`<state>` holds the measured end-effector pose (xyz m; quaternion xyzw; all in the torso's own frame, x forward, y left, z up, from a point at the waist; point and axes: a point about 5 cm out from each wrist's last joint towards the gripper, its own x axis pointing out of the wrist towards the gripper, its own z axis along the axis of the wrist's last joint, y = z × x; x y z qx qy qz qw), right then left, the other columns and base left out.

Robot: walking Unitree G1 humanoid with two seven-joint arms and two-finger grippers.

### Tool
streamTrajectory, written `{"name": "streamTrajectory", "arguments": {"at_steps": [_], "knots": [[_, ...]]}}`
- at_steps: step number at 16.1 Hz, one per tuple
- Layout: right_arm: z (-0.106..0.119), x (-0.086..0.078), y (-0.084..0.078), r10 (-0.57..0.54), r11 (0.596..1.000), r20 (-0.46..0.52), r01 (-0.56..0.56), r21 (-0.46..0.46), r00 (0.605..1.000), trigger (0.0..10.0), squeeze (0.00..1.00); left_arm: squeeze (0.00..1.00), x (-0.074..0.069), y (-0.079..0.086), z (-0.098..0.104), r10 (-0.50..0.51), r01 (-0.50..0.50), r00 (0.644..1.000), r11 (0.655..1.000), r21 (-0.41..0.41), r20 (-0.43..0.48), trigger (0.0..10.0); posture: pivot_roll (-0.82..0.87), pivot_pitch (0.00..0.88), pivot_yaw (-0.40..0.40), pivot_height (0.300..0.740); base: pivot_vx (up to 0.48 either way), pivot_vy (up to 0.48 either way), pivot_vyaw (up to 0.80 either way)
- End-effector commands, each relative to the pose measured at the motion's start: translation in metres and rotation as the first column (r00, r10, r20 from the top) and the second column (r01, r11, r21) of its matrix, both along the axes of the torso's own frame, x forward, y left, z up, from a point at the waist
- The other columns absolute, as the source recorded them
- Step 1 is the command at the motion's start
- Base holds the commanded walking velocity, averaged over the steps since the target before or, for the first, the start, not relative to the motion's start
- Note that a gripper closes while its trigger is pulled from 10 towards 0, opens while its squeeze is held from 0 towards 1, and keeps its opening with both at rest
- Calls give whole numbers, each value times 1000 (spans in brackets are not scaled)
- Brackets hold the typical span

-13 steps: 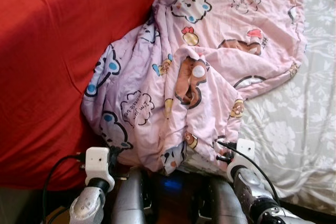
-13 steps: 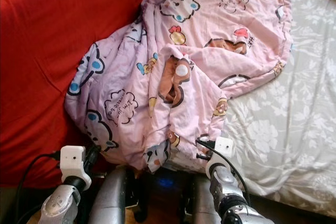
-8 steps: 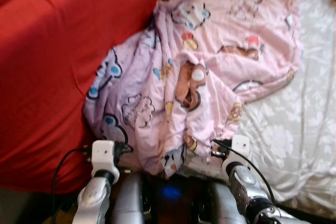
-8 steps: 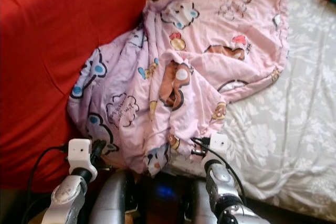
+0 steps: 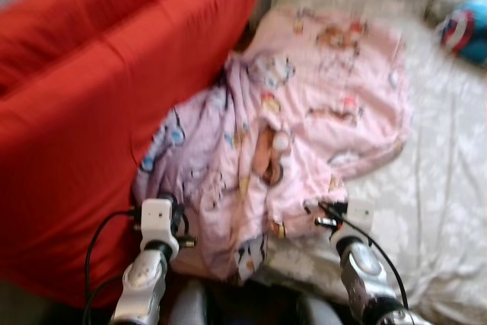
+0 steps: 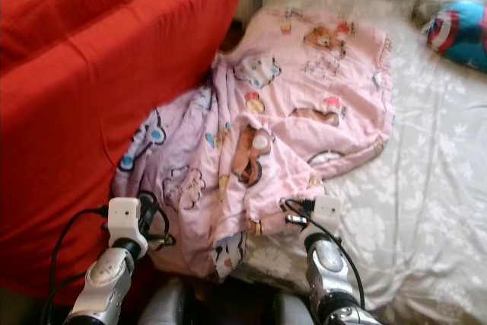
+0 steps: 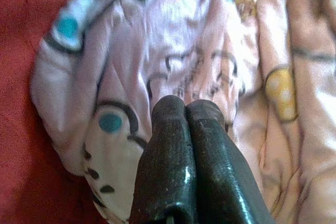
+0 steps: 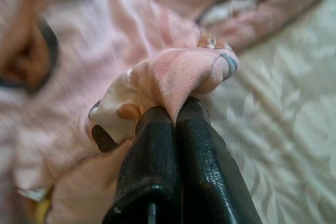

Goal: Clean up the room

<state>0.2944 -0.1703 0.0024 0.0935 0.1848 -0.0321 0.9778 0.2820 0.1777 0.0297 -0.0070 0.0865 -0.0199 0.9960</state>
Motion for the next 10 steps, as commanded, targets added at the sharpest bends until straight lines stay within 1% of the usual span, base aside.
{"name": "streamTrajectory", "arguments": {"at_steps": [1, 3, 5, 7, 8, 9, 10], "knots": [[1, -1, 2, -4, 1000, 20, 4, 11, 1000, 10000, 0, 0, -3, 2, -8, 12, -12, 1000, 1000, -5, -28, 10000, -19, 56, -27, 740, 0, 0, 0], [3, 2, 8, 21, 1000, 35, -21, 7, 999, 10000, 0, 0, -4, 5, -12, 23, -23, 999, 1000, -3, -42, 10000, -15, 42, -30, 740, 0, 0, 0], [4, 3, 9, 26, 1000, 40, -26, 7, 999, 10000, 0, 0, -6, 8, -16, 32, -32, 998, 999, 0, -59, 10000, -14, 40, -30, 740, 0, 0, 0], [5, 4, 10, 17, 1000, 49, -17, 14, 999, 10000, 0, 0, -11, 13, -29, 50, -48, 988, 999, 22, -146, 10000, -8, 46, -29, 740, 0, 0, 0], [7, 4, 9, 3, 999, 71, -5, 32, 997, 10000, 0, 0, -14, 15, -37, 53, -46, 979, 998, 37, -197, 10000, -6, 47, -27, 740, 0, 0, 0], [7, 4, 9, 3, 999, 72, -6, 31, 997, 10000, 0, 0, -16, 16, -41, 57, -50, 974, 998, 38, -219, 10000, -7, 47, -25, 740, 0, 0, 0], [7, 5, 10, 5, 1000, 70, -7, 26, 998, 10000, 0, 0, -21, 17, -47, 65, -56, 964, 997, 44, -260, 10000, -11, 49, -23, 740, 0, 0, 0]]}}
